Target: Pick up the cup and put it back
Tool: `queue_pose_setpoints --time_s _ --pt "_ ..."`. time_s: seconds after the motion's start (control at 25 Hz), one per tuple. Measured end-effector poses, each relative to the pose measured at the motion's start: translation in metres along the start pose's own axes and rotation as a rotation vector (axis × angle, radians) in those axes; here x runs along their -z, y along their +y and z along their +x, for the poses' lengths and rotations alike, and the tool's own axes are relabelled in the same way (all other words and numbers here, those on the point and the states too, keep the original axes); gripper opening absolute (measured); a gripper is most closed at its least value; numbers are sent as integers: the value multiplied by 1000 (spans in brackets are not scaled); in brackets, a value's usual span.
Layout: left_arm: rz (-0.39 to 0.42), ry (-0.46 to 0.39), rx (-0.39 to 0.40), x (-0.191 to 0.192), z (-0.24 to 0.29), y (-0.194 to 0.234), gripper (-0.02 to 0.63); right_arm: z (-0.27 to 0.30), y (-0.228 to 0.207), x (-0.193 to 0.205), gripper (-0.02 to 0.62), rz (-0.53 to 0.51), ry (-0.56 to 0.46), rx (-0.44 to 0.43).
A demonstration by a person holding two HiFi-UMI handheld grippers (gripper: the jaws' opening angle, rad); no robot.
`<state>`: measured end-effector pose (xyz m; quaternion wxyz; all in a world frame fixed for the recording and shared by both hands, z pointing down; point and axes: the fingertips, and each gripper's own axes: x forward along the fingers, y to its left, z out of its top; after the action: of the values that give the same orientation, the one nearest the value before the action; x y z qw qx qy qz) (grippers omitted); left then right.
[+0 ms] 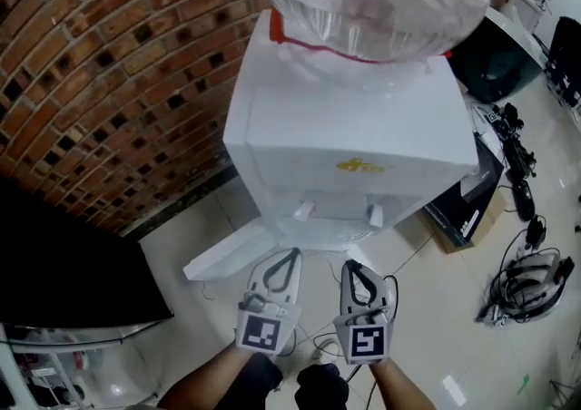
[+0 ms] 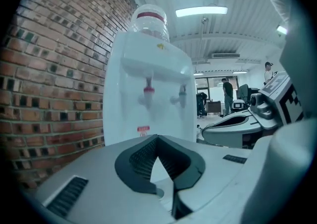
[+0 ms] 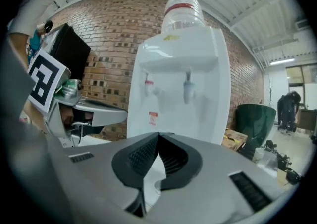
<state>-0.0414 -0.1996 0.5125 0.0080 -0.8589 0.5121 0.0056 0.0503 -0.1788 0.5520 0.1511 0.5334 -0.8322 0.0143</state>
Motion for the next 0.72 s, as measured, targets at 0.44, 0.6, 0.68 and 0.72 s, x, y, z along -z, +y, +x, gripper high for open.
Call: queue_pose_setpoints --time_s 0.44,0.6,0.68,0.72 --pt "-24 -9 20 -236 -32 -10 2 -79 7 -243 5 92 -69 -6" --pt "-43 -70 -7 -315 -37 -4 2 -98 10 -321 5 108 -101 -17" --pt "-44 -98 -5 -348 -38 -2 2 -106 8 -353 5 114 -121 -11" --pt "-43 -108 -1 -363 -39 -2 2 -110 7 -367 5 120 -129 -7"
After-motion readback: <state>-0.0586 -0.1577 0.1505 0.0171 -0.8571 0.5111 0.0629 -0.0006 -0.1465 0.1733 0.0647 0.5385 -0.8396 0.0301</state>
